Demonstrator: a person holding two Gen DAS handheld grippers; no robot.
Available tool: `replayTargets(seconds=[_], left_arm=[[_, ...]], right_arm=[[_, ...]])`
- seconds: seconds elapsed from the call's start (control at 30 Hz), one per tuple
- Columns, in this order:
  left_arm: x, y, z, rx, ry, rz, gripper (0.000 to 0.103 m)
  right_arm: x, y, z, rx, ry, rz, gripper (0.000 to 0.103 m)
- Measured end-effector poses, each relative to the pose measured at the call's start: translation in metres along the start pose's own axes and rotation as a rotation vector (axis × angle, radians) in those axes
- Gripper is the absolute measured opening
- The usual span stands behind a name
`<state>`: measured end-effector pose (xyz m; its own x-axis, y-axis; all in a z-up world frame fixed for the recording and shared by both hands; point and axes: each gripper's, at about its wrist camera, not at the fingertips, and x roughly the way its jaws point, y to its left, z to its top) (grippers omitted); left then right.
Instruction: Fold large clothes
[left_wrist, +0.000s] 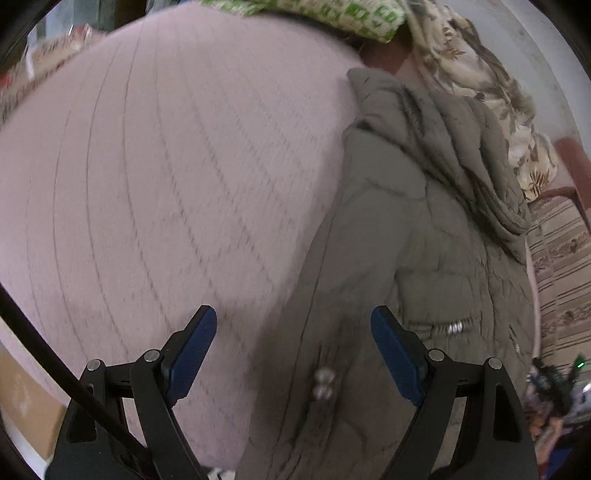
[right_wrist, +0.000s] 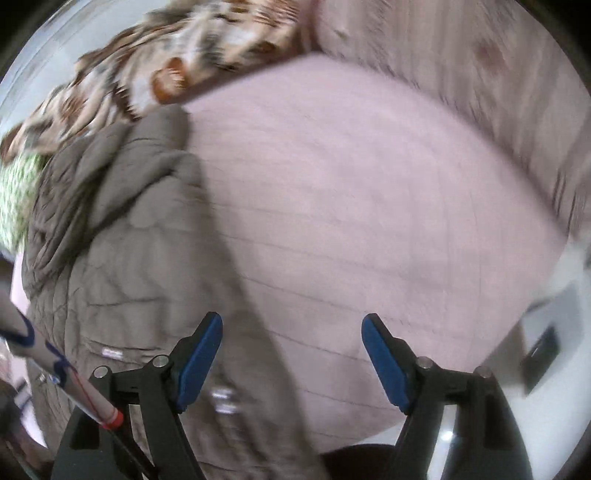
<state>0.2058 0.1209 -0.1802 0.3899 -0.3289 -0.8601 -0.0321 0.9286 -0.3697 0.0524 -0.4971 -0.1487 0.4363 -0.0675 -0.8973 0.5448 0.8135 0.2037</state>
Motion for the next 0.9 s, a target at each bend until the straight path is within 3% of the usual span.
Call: replayTargets(seconds=[0.17, 0.27, 0.3, 0.43, 0.53, 0.7, 0.8, 0.9], left_arm=[[0.003, 0.003, 0.000, 0.001, 0.031, -0.055, 0.085], [0.008, -0.003, -0.002, 0.024, 0.103, -0.177, 0.085], [0.011, -0.007, -0.006, 0.038, 0.143, -0.248, 0.085], [0.012, -0.011, -0.017, 0.046, 0.143, -0.279, 0.085], [0.010, 0.004, -0.024, -0.041, 0.160, -0.378, 0.085], [0.008, 0.013, -0.036, -0.102, 0.153, -0.418, 0.085], [0.006, 0.010, -0.045, -0.097, 0.138, -0.419, 0.085], [0.005, 0.011, -0.054, -0.096, 0.139, -0.438, 0.085]], right_arm=[[0.017, -0.038, -0.010, 0.152, 0.021, 0.179, 0.083], [0.019, -0.038, -0.010, 0.149, 0.006, 0.224, 0.089], [0.019, -0.037, -0.010, 0.145, 0.007, 0.232, 0.091], [0.020, -0.031, -0.011, 0.113, 0.020, 0.279, 0.092], [0.023, -0.028, -0.016, 0.107, 0.059, 0.366, 0.092], [0.029, -0.019, -0.035, 0.109, 0.157, 0.536, 0.092], [0.030, -0.005, -0.050, 0.076, 0.180, 0.562, 0.092], [0.027, 0.009, -0.062, 0.022, 0.164, 0.522, 0.092]])
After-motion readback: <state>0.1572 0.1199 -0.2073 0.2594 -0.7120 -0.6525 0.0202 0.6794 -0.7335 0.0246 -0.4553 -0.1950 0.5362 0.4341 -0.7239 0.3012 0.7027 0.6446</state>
